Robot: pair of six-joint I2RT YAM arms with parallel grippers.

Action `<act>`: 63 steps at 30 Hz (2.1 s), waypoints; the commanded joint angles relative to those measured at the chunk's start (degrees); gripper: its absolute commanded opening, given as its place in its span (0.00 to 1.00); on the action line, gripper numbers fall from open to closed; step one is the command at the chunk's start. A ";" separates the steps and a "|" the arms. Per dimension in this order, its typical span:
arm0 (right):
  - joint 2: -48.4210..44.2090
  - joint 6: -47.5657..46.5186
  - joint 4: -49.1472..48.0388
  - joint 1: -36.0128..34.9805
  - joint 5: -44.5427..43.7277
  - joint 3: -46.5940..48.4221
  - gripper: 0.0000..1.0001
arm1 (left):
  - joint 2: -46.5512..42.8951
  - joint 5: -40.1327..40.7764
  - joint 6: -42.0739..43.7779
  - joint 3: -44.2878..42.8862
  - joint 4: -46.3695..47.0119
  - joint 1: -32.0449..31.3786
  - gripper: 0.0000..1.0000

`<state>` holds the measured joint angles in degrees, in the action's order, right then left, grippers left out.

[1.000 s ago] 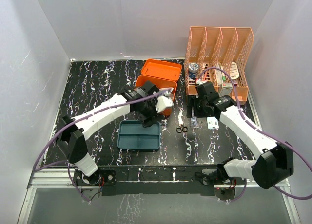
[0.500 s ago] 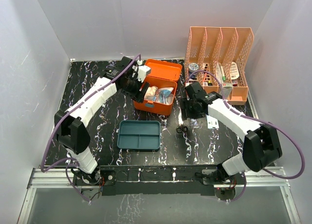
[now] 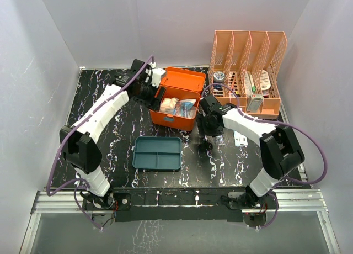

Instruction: Organize the medicine kit

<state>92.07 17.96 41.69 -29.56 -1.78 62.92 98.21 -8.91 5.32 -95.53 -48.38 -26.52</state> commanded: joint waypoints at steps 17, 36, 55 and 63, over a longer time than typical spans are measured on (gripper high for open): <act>6.39 2.11 -3.73 -2.77 -3.85 2.15 0.48 | -2.40 1.70 -1.13 0.85 -0.80 4.19 0.62; 9.29 5.90 -6.27 -3.22 -5.99 -0.95 0.43 | -3.12 0.58 -0.63 2.17 -0.66 4.63 0.62; 5.14 5.78 -0.07 -3.51 -5.34 -4.51 0.41 | -2.00 0.40 -0.05 1.42 -1.38 4.86 0.62; 5.76 5.04 0.56 -3.62 -4.07 -4.78 0.41 | -1.97 0.38 0.53 1.64 -1.37 4.90 0.62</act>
<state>97.71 23.90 39.64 -32.71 -6.07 59.44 98.06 -7.92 5.39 -93.65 -48.29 -21.91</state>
